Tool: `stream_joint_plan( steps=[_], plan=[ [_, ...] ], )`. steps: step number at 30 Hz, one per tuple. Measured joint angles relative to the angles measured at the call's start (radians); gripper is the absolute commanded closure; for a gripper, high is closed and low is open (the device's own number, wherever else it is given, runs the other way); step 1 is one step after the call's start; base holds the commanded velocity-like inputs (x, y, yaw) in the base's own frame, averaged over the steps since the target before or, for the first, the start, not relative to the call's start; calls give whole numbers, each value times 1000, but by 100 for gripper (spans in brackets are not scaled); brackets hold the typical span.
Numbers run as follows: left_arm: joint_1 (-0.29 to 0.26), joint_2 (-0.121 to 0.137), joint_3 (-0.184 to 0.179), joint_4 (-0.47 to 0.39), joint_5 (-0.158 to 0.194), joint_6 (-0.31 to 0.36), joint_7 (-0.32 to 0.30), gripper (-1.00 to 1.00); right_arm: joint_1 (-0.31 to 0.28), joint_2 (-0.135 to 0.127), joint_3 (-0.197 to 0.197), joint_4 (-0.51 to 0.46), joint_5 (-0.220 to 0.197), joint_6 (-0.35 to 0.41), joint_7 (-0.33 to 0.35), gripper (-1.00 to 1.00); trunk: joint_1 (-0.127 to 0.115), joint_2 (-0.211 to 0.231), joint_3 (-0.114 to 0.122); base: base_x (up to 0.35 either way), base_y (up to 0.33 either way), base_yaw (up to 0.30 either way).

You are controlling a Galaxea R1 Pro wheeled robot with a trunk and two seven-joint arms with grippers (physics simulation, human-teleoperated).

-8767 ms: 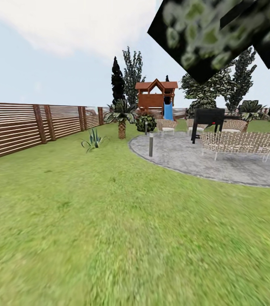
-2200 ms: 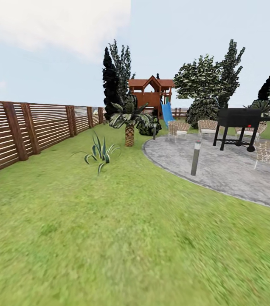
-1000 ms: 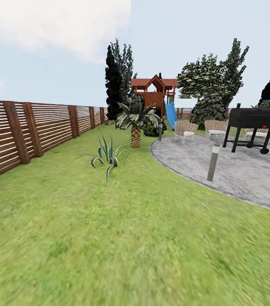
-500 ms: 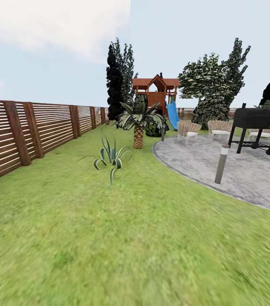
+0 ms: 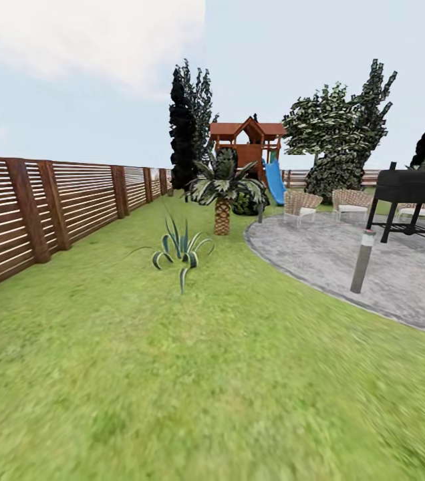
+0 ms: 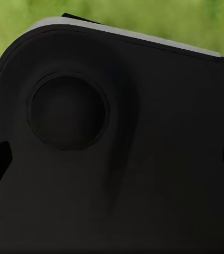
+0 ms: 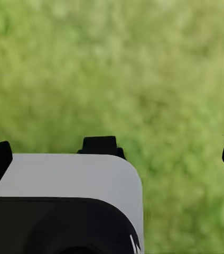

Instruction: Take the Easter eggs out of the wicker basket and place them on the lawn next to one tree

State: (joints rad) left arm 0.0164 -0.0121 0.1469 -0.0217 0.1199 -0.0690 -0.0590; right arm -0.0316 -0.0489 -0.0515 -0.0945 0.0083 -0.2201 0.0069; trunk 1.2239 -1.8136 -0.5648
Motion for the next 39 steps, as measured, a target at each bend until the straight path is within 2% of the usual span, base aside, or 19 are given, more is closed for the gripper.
stream_joint_plan(
  steps=[39],
  plan=[
    [0,-2,0,0,0,2,0,-100,0,1,0,1,0,0,0,-100,0,0,0,250,263,0]
  ],
)
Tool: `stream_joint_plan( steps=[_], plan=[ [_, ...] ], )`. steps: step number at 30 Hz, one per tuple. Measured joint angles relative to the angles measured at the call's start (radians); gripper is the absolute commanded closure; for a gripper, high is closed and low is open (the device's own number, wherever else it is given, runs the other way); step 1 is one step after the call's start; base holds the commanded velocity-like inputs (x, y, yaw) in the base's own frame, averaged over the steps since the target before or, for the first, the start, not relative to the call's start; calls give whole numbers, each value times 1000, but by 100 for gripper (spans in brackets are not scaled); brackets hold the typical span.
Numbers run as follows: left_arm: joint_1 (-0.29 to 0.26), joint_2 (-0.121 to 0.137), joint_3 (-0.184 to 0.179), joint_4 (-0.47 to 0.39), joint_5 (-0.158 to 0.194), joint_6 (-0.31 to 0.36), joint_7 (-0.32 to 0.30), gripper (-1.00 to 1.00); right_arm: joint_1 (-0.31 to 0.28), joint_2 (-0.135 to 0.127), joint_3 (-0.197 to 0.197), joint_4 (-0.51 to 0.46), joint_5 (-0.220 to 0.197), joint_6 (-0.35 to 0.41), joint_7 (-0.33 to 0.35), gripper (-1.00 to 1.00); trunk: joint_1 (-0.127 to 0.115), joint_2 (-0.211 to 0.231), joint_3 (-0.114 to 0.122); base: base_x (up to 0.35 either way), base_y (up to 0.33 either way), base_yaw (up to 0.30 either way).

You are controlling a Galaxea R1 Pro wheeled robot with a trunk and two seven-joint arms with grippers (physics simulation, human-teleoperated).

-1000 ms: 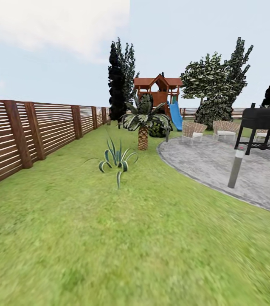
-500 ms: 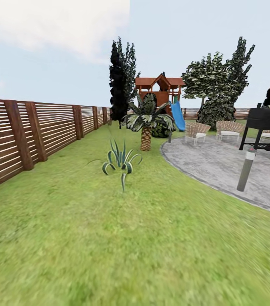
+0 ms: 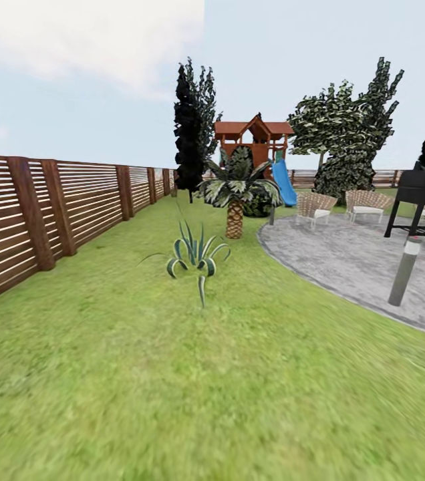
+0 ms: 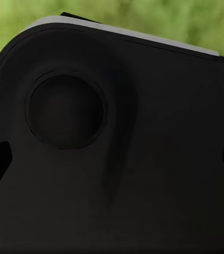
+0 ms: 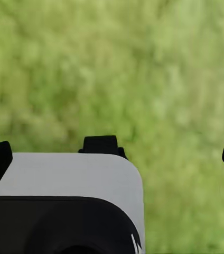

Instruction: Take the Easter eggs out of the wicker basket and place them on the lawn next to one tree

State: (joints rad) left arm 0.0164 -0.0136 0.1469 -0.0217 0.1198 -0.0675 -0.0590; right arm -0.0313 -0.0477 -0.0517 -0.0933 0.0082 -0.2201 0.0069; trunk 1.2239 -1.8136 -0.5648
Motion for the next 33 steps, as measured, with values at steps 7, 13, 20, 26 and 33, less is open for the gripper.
stream_joint_plan(
  steps=[7,13,20,26,33],
  plan=[
    [0,0,0,0,0,0,0,-100,0,0,0,0,0,0,0,-100,0,0,0,250,263,0],
    [0,0,0,0,0,0,0,-100,0,0,0,0,0,0,0,-100,0,0,0,250,263,0],
    [0,0,0,0,0,0,0,-100,0,0,0,0,0,0,0,-100,0,0,0,250,263,0],
    [0,0,0,0,0,0,0,-100,0,0,0,0,0,0,0,-100,0,0,0,250,263,0],
    [0,0,0,0,0,0,0,-100,0,-1,0,-1,0,0,0,-100,0,0,0,250,263,0]
  ],
)
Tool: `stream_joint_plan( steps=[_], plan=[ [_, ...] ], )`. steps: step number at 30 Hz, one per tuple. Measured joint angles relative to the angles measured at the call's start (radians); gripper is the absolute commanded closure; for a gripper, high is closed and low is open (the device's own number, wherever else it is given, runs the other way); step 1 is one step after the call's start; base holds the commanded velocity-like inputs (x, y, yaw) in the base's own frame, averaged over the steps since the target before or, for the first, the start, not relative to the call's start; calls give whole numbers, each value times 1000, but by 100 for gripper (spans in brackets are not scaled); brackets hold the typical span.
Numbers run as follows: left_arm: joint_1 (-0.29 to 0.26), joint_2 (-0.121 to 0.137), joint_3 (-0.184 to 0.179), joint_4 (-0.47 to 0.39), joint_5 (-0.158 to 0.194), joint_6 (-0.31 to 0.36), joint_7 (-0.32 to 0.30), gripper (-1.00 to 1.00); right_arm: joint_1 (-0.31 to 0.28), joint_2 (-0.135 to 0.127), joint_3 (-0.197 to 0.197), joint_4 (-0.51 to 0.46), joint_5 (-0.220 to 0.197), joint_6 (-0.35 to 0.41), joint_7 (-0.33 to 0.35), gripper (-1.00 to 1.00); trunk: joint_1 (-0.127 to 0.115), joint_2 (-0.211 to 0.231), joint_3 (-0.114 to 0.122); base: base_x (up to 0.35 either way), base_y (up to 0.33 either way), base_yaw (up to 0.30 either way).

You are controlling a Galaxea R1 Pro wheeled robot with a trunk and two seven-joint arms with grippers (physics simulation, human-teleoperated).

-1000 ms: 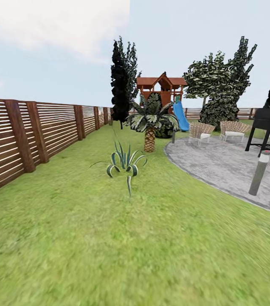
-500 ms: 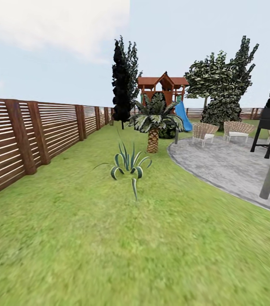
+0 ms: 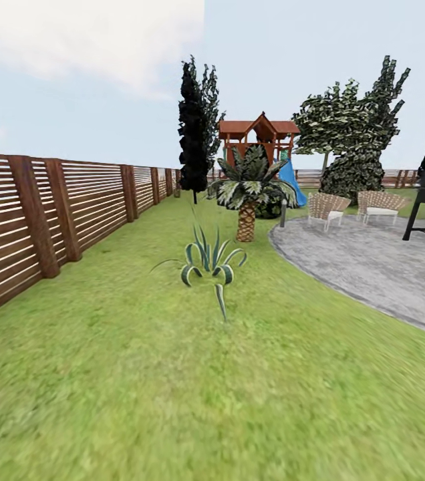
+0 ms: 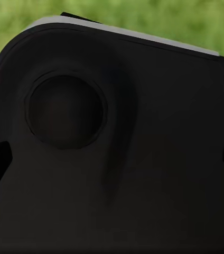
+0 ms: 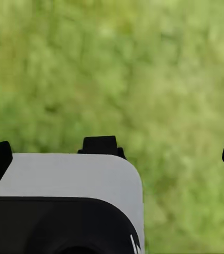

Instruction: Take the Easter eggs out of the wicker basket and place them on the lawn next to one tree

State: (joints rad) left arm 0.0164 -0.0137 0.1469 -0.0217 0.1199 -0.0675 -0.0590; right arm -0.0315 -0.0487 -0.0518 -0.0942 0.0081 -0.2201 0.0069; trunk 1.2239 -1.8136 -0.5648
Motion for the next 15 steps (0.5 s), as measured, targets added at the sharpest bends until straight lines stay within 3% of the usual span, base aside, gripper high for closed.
stream_joint_plan(
  steps=[15],
  plan=[
    [0,0,0,0,0,0,0,-100,0,0,0,0,0,0,0,-100,0,0,0,250,263,0]
  ],
)
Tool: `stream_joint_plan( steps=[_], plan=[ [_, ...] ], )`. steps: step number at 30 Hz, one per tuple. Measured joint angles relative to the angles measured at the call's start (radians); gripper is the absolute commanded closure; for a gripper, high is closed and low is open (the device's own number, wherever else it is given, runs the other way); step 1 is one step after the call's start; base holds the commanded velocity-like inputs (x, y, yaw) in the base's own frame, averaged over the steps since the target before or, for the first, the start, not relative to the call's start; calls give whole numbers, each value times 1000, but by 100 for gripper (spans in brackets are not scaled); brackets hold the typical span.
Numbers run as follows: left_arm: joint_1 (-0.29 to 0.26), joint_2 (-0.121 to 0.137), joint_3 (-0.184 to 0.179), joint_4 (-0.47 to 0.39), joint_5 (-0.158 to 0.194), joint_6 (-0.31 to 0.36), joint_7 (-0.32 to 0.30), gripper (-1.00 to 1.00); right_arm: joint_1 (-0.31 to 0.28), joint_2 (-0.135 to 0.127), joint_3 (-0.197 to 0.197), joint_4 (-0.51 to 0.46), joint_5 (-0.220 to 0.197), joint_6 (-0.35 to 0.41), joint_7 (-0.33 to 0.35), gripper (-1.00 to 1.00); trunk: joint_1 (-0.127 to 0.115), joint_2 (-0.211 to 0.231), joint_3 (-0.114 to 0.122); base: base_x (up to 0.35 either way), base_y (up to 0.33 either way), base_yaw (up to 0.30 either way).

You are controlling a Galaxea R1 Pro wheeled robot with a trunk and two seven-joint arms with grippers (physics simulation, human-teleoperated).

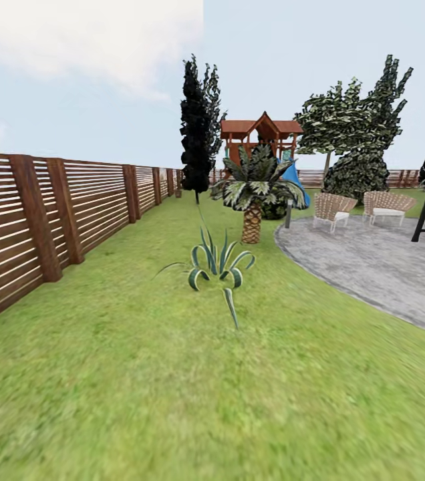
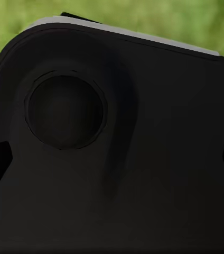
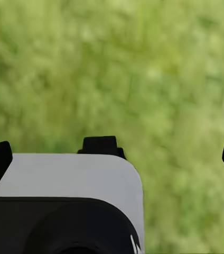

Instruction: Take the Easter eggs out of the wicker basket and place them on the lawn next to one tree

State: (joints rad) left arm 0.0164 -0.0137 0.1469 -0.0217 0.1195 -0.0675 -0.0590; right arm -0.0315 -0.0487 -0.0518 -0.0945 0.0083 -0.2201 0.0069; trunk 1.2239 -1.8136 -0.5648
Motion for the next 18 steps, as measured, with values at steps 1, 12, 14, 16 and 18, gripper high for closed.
stream_joint_plan(
  steps=[1,12,14,16,18],
  plan=[
    [0,0,0,0,0,0,0,-100,0,0,0,0,0,0,0,-100,0,0,0,250,263,0],
    [0,0,0,0,0,0,0,-100,0,1,0,1,0,0,0,-100,0,0,0,250,263,0],
    [0,0,0,0,0,0,0,-100,0,1,0,1,0,0,0,-100,0,0,0,250,263,0],
    [0,0,0,0,0,0,0,-100,0,1,0,1,0,0,0,-100,0,0,0,250,263,0],
    [0,0,0,0,0,1,0,-100,0,1,0,1,0,0,0,-100,0,0,0,250,263,0]
  ],
)
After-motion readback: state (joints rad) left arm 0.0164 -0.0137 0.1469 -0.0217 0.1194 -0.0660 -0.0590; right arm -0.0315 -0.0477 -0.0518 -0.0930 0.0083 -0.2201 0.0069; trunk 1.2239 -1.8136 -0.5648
